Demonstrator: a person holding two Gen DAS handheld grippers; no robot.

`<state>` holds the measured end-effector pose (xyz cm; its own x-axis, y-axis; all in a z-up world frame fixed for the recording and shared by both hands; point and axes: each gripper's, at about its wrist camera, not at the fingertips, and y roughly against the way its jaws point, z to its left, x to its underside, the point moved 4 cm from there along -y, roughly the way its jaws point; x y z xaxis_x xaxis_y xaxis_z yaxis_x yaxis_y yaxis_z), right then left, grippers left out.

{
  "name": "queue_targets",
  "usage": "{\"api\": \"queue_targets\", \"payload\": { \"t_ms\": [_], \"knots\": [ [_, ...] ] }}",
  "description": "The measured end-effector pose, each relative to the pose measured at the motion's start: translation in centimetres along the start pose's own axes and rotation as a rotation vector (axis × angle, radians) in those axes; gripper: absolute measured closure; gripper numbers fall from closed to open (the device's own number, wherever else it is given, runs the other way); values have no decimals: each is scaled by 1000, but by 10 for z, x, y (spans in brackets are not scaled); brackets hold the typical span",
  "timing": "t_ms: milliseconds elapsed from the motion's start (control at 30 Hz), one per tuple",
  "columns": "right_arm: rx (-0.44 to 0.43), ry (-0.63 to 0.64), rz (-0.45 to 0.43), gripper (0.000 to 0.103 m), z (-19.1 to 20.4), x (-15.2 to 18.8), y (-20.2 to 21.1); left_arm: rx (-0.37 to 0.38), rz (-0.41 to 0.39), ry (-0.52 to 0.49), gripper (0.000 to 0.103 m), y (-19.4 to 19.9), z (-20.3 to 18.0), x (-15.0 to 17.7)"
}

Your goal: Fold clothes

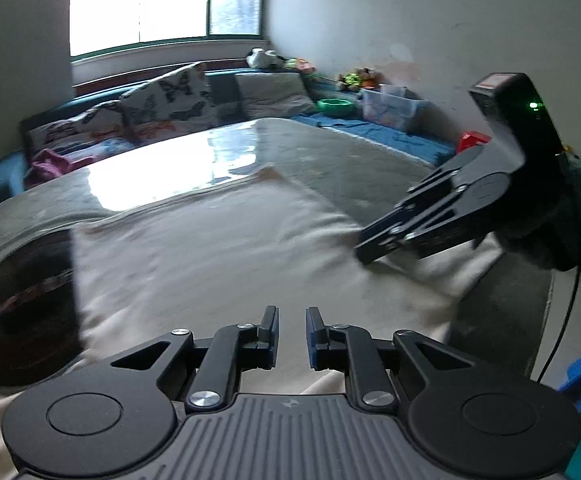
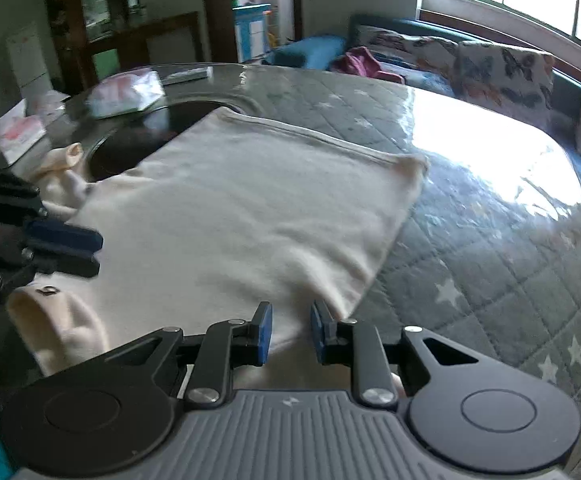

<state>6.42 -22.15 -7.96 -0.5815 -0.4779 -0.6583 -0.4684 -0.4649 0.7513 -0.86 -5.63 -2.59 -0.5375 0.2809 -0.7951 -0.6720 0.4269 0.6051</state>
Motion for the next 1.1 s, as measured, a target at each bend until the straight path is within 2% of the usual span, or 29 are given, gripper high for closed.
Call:
{"api": "queue_targets", "payload": {
  "t_ms": [233,333,400,633,767,967,1100],
  "knots": [
    [40,-24,-39,80,-5,18,42,110,20,-51,87,-31,-41,-8],
    [96,-55,-20,72,-12,39,57,145,24,-66,87,-36,-54,-7],
    [142,-106,-23,72,-21,56,69,157,28,-71,87,-38,-59,-5],
    [335,-325,-48,70,-66,106,108,161,39,-80,87,-40,-62,-3],
    [434,-416,-51,65,-89,126,124,157,47,-84,87,-42,-63,-2],
    [472,-527,-46,64,-108,148,130,151,58,-82,87,-42,-64,2],
    [455,-520,-53,70,-107,148,128,146,59,-87,87,-42,-65,3]
  ]
}}
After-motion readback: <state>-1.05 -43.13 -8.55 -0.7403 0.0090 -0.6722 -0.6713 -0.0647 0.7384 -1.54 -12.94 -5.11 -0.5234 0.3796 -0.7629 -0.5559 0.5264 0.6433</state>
